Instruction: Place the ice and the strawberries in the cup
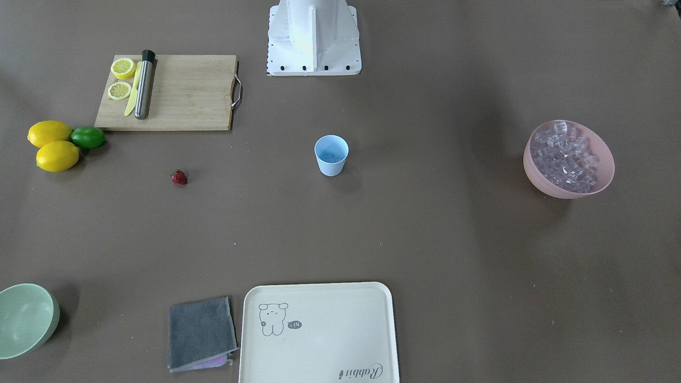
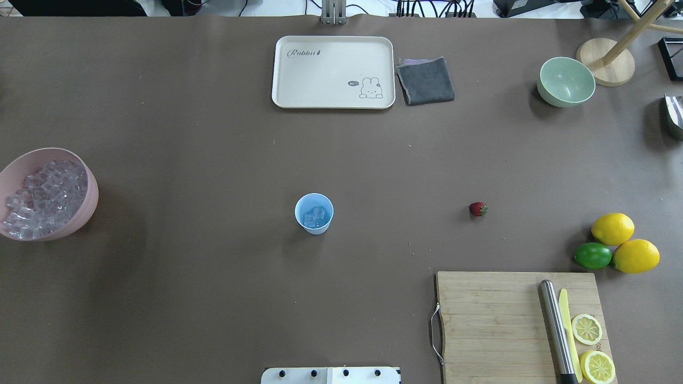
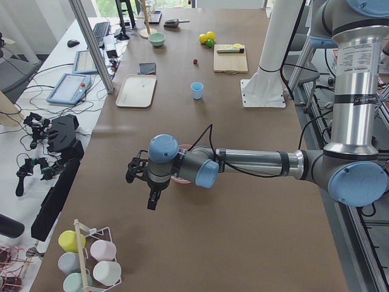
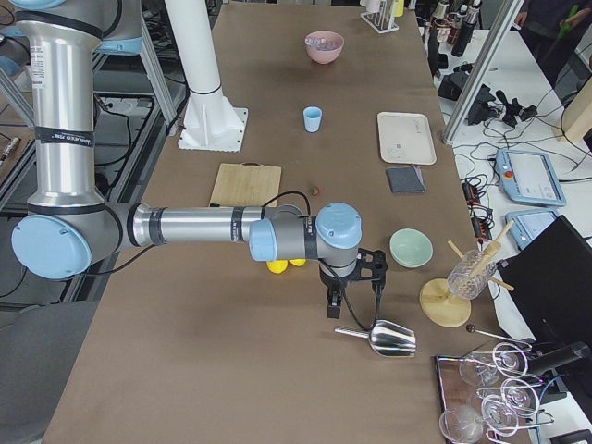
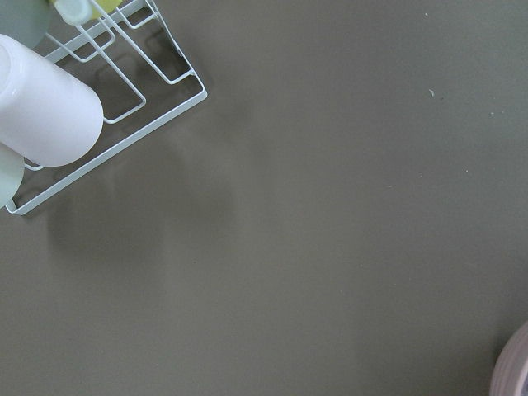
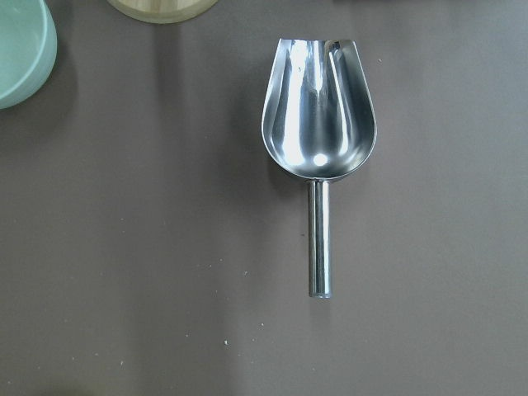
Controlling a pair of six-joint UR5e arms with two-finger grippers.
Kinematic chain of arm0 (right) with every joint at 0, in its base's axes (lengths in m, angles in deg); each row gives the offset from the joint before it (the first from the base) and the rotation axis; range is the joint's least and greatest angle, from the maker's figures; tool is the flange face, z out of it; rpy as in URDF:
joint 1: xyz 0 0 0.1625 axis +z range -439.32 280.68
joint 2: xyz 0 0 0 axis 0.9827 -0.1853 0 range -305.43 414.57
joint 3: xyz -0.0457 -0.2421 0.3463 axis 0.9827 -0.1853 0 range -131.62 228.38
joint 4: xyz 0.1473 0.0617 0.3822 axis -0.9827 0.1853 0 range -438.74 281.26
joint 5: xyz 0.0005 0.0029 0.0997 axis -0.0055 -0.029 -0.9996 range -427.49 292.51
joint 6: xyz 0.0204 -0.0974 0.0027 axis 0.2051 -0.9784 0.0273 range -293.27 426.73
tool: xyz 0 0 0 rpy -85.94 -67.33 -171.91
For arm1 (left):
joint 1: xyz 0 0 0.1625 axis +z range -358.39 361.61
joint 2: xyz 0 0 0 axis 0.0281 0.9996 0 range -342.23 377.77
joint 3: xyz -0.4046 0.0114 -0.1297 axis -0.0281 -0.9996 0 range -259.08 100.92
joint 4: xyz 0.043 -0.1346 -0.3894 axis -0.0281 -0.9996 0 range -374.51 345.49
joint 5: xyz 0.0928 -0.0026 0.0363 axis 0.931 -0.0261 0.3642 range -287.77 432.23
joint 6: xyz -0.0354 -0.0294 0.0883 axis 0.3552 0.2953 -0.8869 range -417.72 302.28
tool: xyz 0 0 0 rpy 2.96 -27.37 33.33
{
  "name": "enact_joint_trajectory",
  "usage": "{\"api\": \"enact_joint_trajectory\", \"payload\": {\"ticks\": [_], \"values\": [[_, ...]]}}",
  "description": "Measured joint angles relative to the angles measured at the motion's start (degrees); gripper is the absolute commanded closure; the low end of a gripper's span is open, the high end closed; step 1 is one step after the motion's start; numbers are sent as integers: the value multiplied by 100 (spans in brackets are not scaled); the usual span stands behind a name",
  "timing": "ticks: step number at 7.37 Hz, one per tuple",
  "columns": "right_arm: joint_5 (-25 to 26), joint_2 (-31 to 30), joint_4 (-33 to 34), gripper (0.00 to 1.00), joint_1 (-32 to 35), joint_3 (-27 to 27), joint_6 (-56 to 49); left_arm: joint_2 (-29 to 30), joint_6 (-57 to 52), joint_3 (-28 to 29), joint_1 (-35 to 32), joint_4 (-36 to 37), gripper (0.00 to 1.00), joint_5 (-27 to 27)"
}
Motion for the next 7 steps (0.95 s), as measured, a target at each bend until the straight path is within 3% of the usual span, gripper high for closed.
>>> {"api": "enact_joint_trajectory", "payload": {"ticks": [3, 5, 7], "values": [[-7, -53, -2, 0, 2, -6, -10, -294, 1334, -1029, 638, -13, 2, 83], [-9, -60, -8, 0, 0, -5, -9, -563, 2336, -1693, 1508, -14, 2, 673], [-9, -63, -9, 0, -1, -11, -1, -685, 2929, -1976, 2287, -30, 2, 1226]]}}
